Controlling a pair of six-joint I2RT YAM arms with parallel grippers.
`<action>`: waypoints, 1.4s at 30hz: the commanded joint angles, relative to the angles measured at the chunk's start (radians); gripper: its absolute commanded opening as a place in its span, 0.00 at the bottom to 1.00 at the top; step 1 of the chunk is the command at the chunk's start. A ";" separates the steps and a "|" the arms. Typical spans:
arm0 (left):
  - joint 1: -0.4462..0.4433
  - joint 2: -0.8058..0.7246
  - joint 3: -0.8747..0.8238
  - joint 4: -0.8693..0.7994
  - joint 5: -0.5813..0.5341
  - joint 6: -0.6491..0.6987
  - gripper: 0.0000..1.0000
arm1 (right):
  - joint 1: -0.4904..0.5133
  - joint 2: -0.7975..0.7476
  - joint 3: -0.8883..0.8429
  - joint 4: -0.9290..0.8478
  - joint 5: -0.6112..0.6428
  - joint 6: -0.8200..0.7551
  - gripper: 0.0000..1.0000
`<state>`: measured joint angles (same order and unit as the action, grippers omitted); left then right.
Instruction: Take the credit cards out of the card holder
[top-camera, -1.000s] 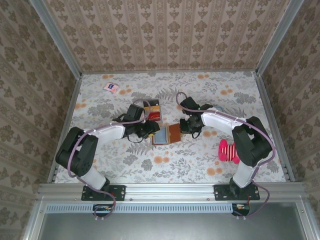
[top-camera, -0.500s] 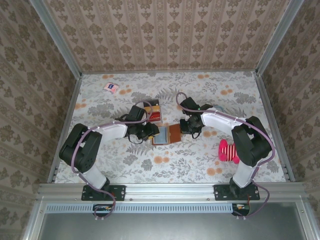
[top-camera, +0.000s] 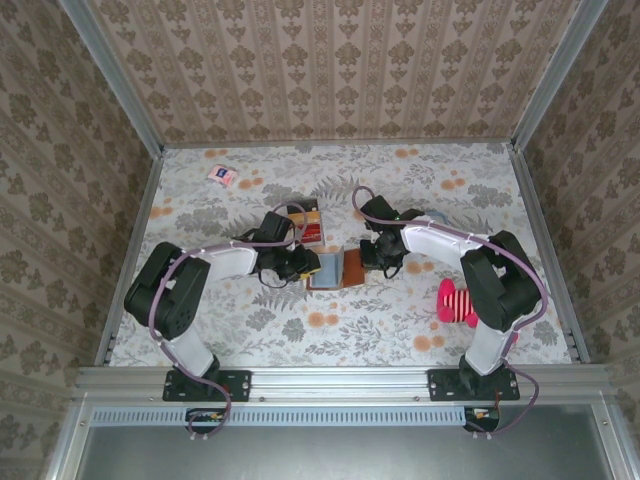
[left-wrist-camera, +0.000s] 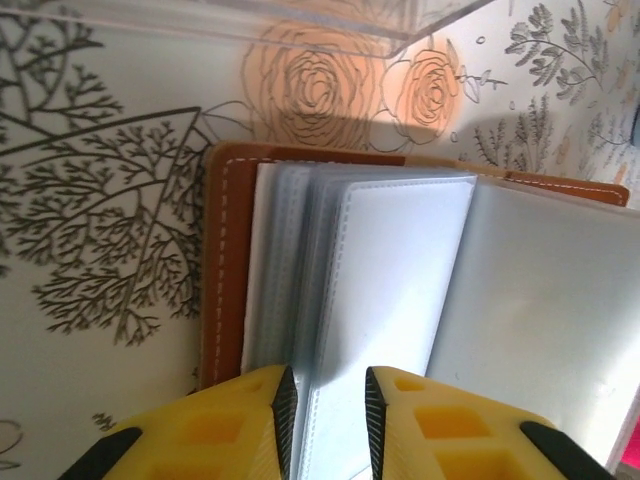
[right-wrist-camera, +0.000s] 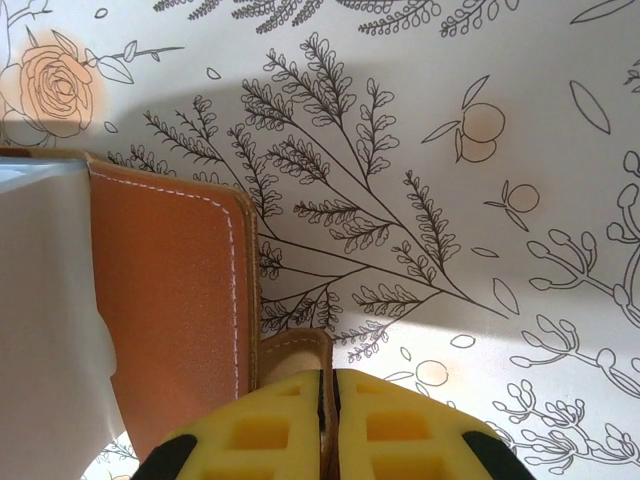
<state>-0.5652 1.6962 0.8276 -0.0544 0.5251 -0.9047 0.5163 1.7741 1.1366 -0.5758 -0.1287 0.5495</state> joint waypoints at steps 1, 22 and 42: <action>-0.007 0.011 0.017 0.055 0.070 -0.002 0.26 | -0.001 0.021 -0.003 0.007 -0.037 0.007 0.11; -0.030 0.008 0.050 0.058 0.101 0.021 0.33 | -0.001 0.034 0.006 0.010 -0.043 0.001 0.11; -0.012 -0.082 0.086 -0.188 -0.083 0.134 0.34 | -0.002 0.035 0.011 0.001 -0.035 -0.006 0.11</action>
<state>-0.5823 1.6234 0.8955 -0.2188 0.4477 -0.7876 0.5106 1.7985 1.1366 -0.5724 -0.1501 0.5488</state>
